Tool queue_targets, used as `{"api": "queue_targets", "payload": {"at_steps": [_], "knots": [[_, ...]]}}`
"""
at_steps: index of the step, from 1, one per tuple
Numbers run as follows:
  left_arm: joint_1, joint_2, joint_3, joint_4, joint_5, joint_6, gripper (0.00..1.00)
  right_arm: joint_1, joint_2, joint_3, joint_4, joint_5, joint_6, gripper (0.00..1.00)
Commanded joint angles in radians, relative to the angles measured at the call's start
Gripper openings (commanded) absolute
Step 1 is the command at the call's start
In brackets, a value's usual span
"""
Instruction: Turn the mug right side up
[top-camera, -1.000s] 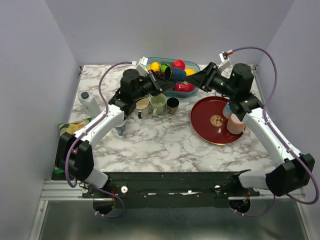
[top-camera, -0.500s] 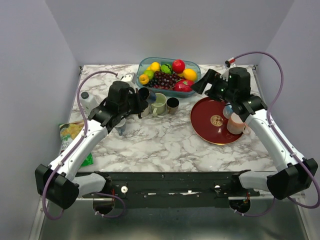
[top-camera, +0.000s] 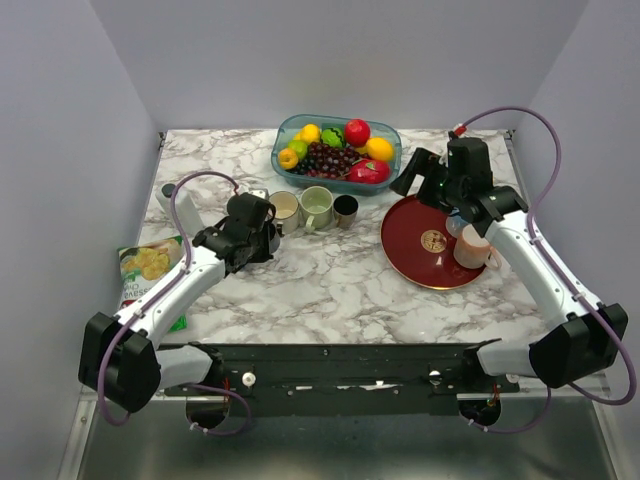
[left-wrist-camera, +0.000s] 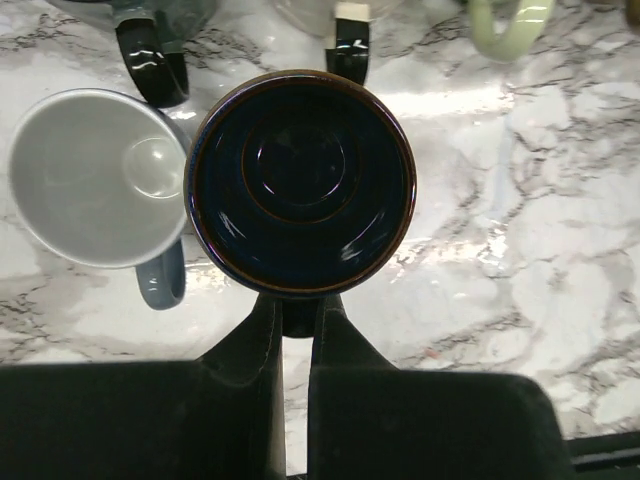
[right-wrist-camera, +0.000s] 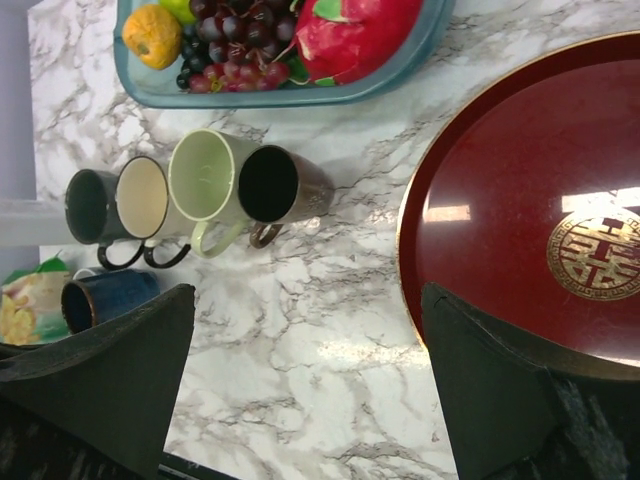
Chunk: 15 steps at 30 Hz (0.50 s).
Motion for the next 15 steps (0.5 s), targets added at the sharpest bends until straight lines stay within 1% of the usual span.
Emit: {"api": "queue_targets", "payload": {"at_steps": [1, 8, 15], "knots": [[-0.001, 0.033, 0.007, 0.052, -0.091, 0.037, 0.0, -0.005, 0.006, 0.013, -0.031, 0.084, -0.022, 1.0], [-0.002, 0.084, -0.005, 0.095, -0.07, 0.043, 0.0, -0.005, 0.022, 0.008, -0.035, 0.097, -0.017, 1.0], [-0.002, 0.105, -0.074, 0.17, -0.013, 0.051, 0.0, -0.008, 0.046, 0.012, -0.056, 0.117, -0.019, 1.0]]}}
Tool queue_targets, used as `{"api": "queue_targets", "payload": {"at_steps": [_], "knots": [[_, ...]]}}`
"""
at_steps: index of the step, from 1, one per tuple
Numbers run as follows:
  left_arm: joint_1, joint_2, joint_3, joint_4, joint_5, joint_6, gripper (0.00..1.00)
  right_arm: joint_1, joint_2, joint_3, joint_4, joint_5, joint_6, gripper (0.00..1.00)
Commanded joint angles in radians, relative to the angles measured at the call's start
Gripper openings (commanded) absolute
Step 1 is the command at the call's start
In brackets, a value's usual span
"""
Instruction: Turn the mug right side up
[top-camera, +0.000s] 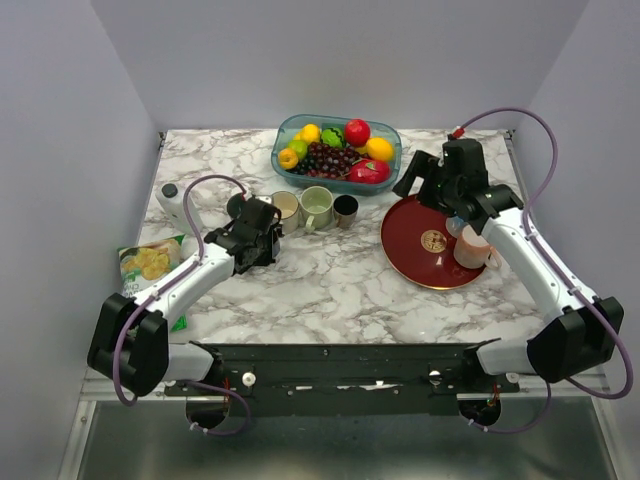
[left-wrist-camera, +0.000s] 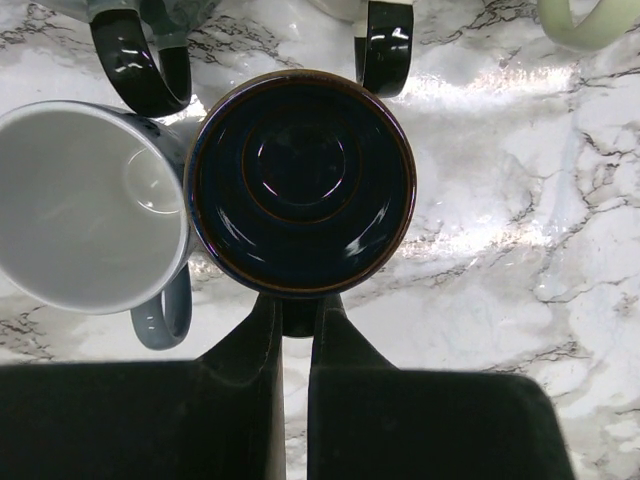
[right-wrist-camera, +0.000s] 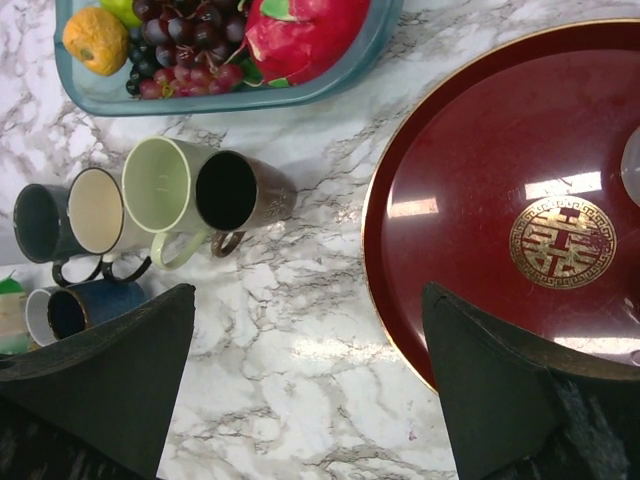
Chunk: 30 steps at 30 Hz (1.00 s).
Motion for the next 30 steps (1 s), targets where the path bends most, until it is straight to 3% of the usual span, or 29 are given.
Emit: {"api": "queue_targets", "payload": {"at_steps": [1, 10, 11, 15, 23, 24, 27, 30], "knots": [[-0.001, 0.01, -0.043, 0.108, 0.023, 0.019, 0.0, -0.011, 0.031, 0.015, -0.036, 0.045, -0.008, 1.0], [-0.002, 0.037, -0.08, 0.164, 0.055, 0.037, 0.0, -0.026, 0.072, 0.012, -0.076, 0.053, -0.007, 1.0], [-0.001, 0.04, -0.08, 0.161, 0.055, 0.037, 0.04, -0.026, 0.078, 0.013, -0.091, 0.074, -0.008, 1.0], [-0.001, 0.026, -0.068, 0.132, 0.051, 0.039, 0.42, -0.029, 0.136, 0.046, -0.178, 0.156, -0.014, 0.99], [-0.001, -0.014, -0.044, 0.095, 0.041, 0.033, 0.71, -0.04, 0.172, 0.015, -0.203, 0.286, -0.034, 0.99], [-0.001, -0.02, -0.037, 0.09, 0.037, 0.031, 0.81, -0.043, 0.175, 0.009, -0.203, 0.294, -0.037, 0.99], [-0.002, -0.046, -0.007, 0.075, 0.031, 0.027, 0.95, -0.049, 0.18, 0.001, -0.198, 0.326, -0.055, 0.99], [0.001, -0.062, 0.027, 0.082, 0.031, 0.03, 0.99, -0.06, 0.198, -0.002, -0.182, 0.332, -0.072, 0.99]]}}
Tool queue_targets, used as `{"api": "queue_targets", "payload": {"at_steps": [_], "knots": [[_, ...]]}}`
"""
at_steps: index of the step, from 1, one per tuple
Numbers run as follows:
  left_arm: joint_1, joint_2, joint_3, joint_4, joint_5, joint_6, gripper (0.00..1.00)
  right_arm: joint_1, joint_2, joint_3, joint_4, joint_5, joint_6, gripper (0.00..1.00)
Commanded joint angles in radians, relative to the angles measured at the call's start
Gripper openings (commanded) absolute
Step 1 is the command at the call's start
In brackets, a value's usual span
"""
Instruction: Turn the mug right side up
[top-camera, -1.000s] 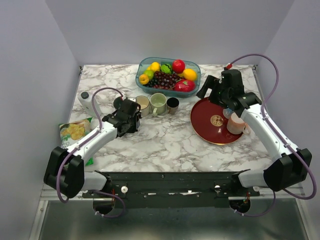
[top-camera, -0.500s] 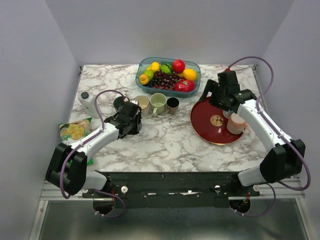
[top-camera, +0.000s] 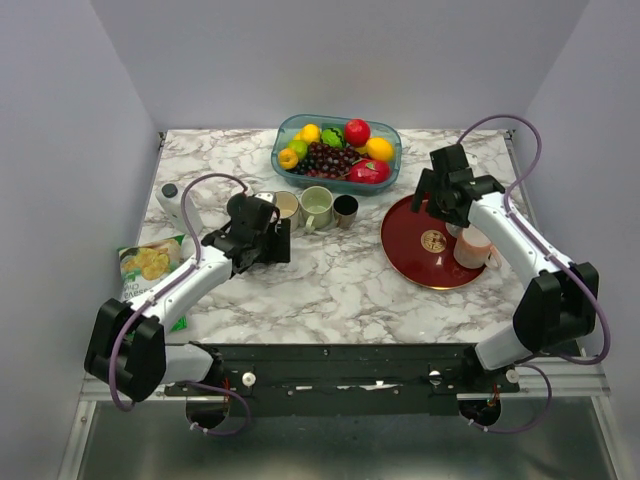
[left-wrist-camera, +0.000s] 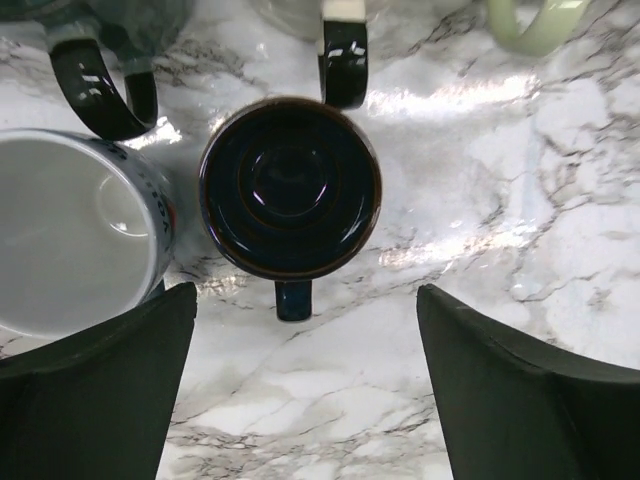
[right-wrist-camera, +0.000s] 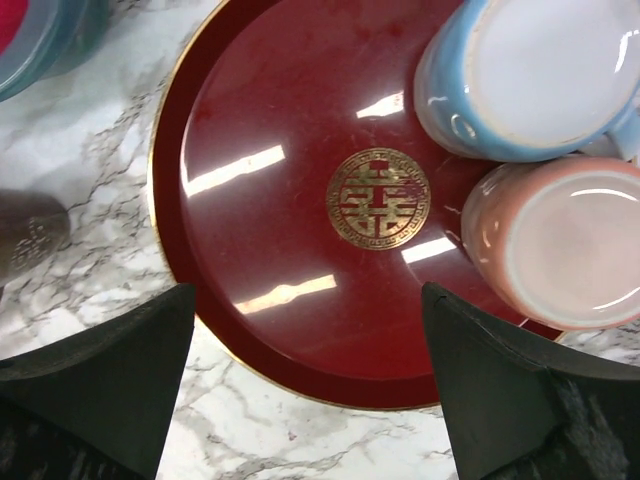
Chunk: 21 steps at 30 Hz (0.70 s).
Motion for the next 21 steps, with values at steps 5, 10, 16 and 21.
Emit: {"api": "queue_targets", "payload": {"at_steps": [5, 10, 16, 21], "knots": [[0.001, -0.053, 0.098, 0.051, 0.004, 0.011, 0.99, -0.046, 0.045, -0.02, 0.0, 0.102, -0.048, 0.99], [0.001, -0.072, 0.107, 0.122, 0.045, 0.031, 0.99, -0.141, 0.0, -0.054, -0.037, 0.142, -0.03, 1.0], [0.002, -0.067, 0.101, 0.174, 0.081, 0.04, 0.99, -0.185, -0.077, -0.155, -0.063, 0.165, 0.011, 1.0], [0.004, -0.032, 0.104, 0.185, 0.099, 0.06, 0.99, -0.3, -0.14, -0.233, -0.034, 0.081, 0.061, 1.0]]}}
